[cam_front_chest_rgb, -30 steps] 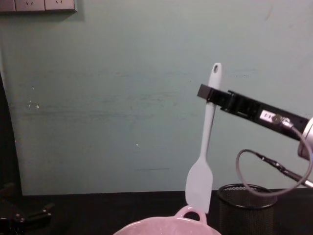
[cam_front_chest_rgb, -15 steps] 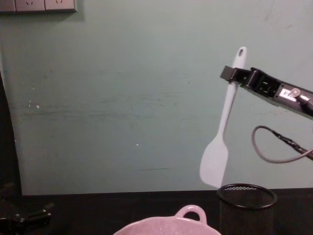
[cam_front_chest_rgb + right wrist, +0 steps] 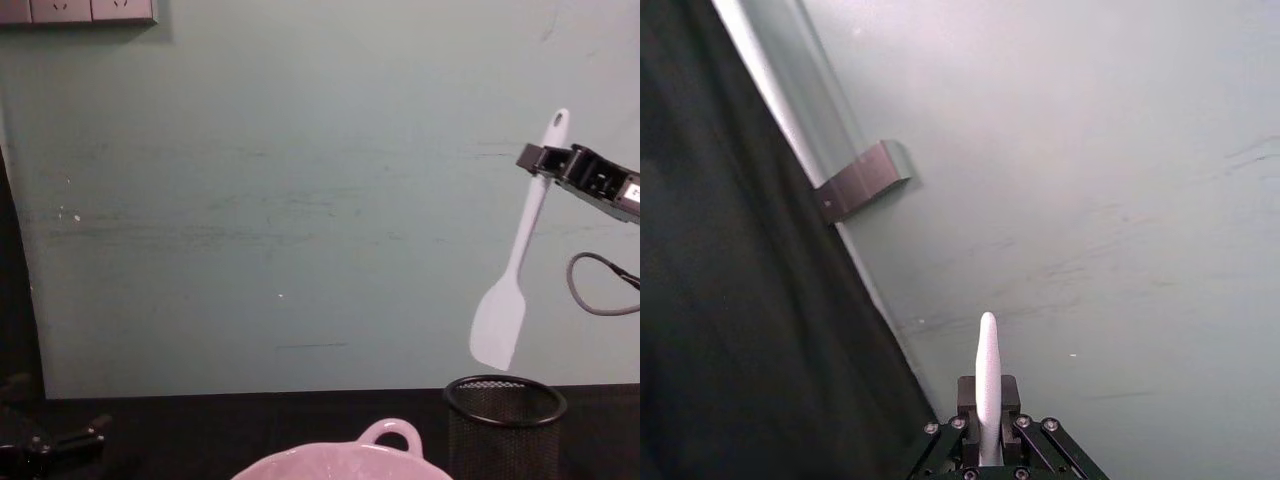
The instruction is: Use the one hand to pick up the spoon and stir the clear water in the bowl.
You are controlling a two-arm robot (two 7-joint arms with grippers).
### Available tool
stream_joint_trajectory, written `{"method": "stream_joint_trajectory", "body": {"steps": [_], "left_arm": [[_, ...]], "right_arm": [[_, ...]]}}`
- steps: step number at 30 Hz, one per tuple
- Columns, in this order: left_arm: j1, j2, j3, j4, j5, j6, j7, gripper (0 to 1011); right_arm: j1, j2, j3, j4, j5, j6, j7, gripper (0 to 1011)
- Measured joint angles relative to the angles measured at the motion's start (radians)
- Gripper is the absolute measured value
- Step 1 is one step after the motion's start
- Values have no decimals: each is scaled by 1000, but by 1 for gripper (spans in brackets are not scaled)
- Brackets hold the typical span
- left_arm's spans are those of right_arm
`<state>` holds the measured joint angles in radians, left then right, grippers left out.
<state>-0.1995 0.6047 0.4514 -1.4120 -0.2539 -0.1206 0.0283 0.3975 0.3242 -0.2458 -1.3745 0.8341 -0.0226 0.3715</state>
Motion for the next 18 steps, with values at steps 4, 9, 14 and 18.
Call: {"method": "stream_joint_trajectory", "body": {"steps": [4,9,14,18], "left_arm": [[0,0,0,0,0,0,0,1011],[0,0,0,0,0,0,0,1011],[0,0,0,0,0,0,0,1011],[0,0,0,0,0,0,0,1011]], "right_arm": [[15,-5,1,35,-4,-7,-4,114],[37,-18,-1,86,-15,-12,-7,113],[59,-38,-6,136,-27,-14,-8,113],[67,-50,-8,164,-33,-14,-7,113]]}}
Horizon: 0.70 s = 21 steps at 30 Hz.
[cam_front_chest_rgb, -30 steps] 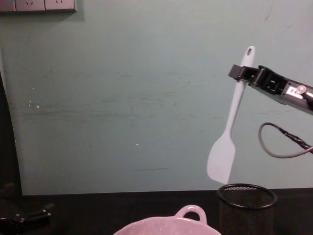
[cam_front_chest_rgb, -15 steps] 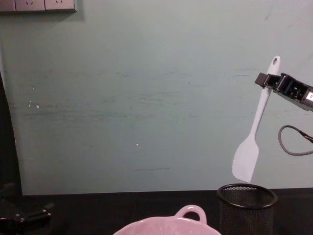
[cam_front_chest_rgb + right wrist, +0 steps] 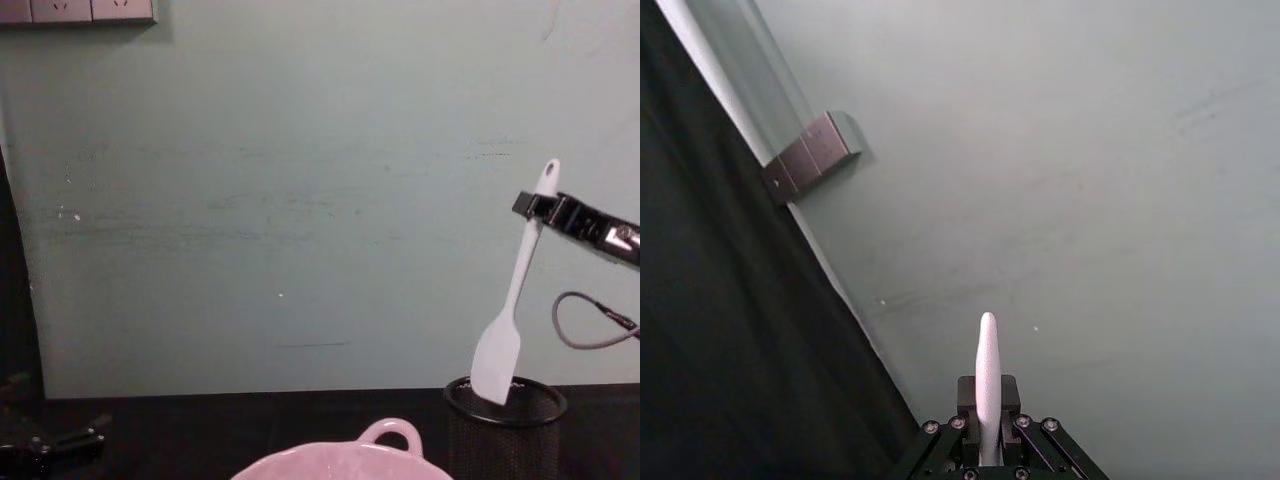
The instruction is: Use the one hand to pick up the spoon and stir the clear water in the bowl.
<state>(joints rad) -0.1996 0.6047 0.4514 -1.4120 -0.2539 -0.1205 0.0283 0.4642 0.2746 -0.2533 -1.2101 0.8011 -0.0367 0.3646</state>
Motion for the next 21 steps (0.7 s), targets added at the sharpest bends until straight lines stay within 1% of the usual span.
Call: {"method": "stream_joint_trajectory", "body": {"steps": [15,21], "left_arm": [[0,0,0,0,0,0,0,1011],[0,0,0,0,0,0,0,1011]], "right_arm": [[14,-34,2,102,-16,-3,21,114],[10,-37,8,114,-15,6,32,113]]}}
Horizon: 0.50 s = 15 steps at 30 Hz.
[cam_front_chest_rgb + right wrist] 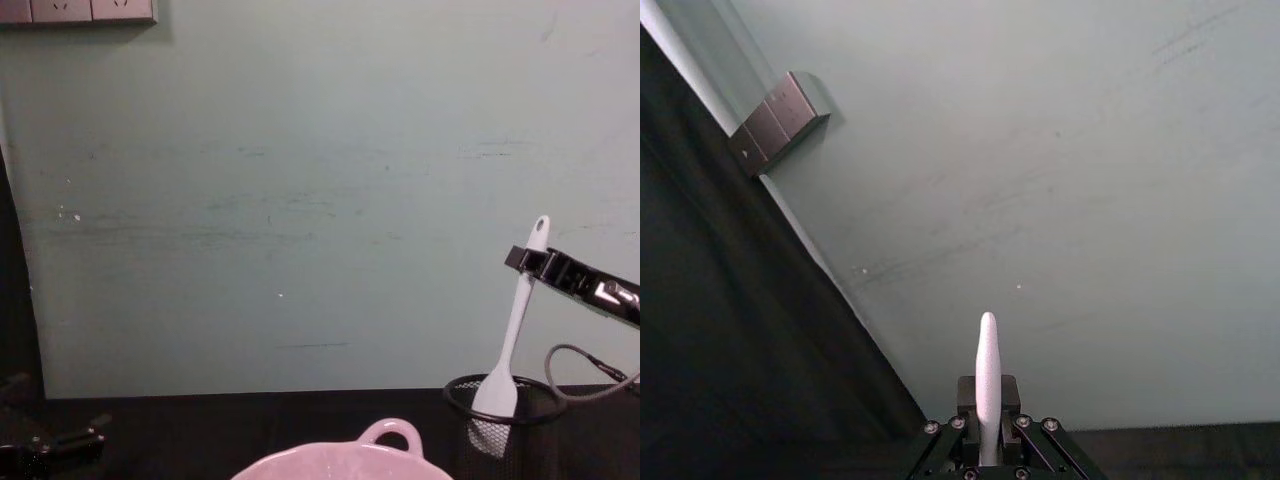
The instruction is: Use the one hand to pick up the spoon and stir the clear water in the bowl.
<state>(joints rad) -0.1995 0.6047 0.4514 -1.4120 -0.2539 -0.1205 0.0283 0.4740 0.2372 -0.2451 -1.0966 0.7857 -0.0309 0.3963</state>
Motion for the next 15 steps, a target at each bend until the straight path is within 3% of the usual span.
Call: {"method": "stream_joint_trajectory", "body": {"steps": [15], "left_arm": [[0,0,0,0,0,0,0,1011]], "right_arm": [[-57,22,8,-58,23,29,9,114]]}}
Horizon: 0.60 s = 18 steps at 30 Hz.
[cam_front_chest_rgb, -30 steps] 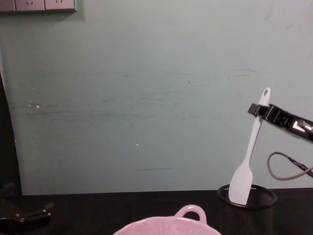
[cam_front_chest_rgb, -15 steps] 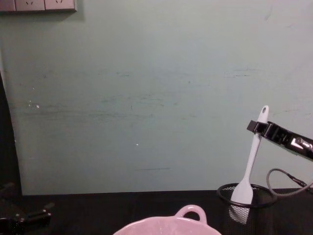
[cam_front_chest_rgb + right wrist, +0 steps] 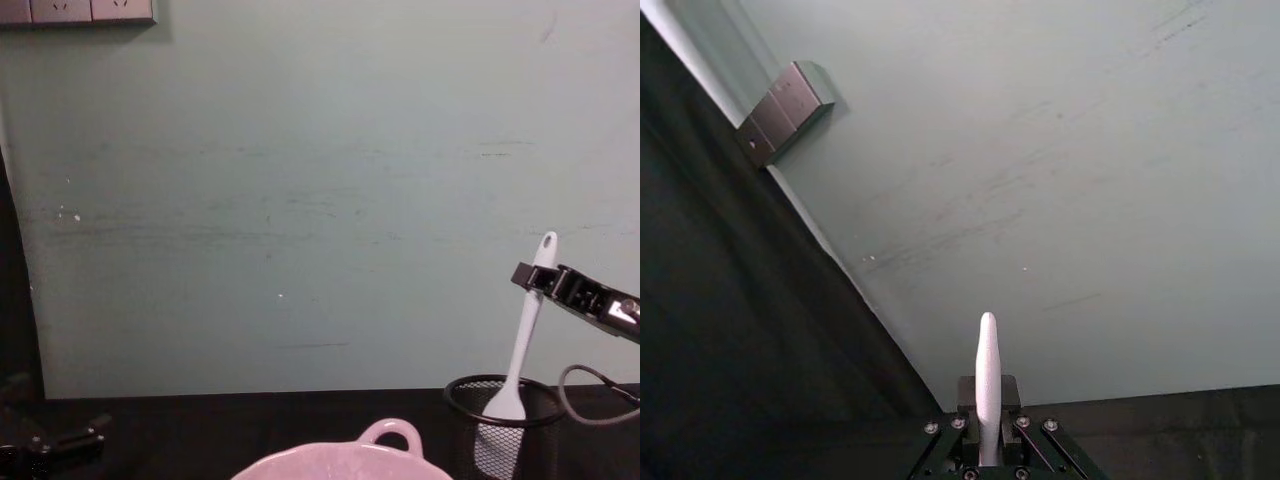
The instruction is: Use the one hand to pick up the spoon and stir the clear water in the bowl.
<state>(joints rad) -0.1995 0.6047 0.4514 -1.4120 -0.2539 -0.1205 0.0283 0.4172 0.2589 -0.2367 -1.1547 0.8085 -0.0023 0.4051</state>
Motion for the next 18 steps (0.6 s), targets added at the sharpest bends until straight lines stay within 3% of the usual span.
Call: {"method": "stream_joint_trajectory", "body": {"steps": [18], "left_arm": [[0,0,0,0,0,0,0,1012]], "right_arm": [[-11,2,3,26,18,-1,1,114]]}}
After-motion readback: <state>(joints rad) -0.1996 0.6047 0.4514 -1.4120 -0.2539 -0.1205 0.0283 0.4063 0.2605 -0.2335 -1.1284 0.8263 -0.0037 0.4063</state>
